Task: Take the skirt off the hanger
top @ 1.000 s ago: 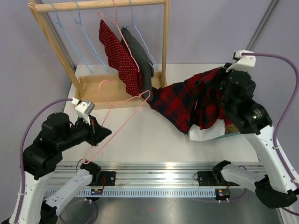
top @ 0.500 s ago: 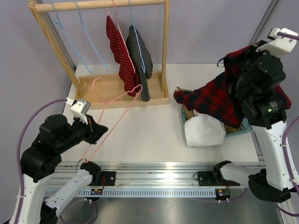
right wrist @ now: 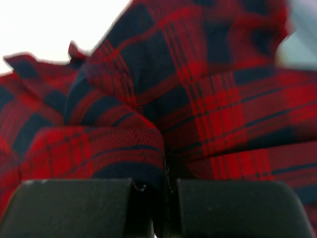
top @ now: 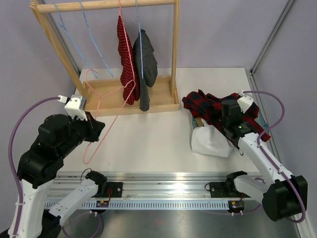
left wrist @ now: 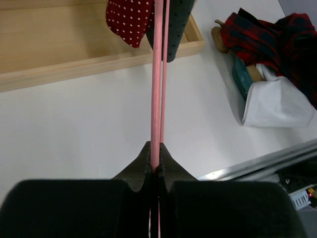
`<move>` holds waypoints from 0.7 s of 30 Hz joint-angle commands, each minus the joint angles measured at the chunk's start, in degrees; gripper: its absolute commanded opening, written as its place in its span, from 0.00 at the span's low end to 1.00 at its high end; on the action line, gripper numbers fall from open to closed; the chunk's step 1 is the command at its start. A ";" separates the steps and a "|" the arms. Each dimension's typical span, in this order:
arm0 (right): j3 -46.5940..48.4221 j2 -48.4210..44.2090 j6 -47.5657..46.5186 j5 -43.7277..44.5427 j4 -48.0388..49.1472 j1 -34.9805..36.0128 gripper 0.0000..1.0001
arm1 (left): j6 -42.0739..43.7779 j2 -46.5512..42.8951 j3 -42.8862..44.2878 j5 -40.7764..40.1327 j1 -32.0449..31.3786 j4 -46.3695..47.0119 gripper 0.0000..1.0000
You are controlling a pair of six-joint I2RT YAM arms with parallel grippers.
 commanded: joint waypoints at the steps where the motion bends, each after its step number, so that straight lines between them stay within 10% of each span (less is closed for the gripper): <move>1: -4.41 -4.95 12.02 -7.70 8.30 -0.30 0.04 | 0.51 2.98 4.31 -8.63 -0.23 3.82 0.00; 2: -5.56 -5.40 12.47 -11.11 9.71 -0.30 0.58 | 0.95 4.73 5.36 -9.52 -0.23 4.52 0.00; 4: -8.11 -5.49 12.21 -14.29 11.47 -0.30 0.95 | 1.48 6.75 6.42 -11.45 -0.23 7.15 0.00; 21: -8.20 -16.21 9.66 -23.09 3.31 -0.30 0.99 | 3.50 30.15 34.11 -21.91 -0.23 -0.03 0.00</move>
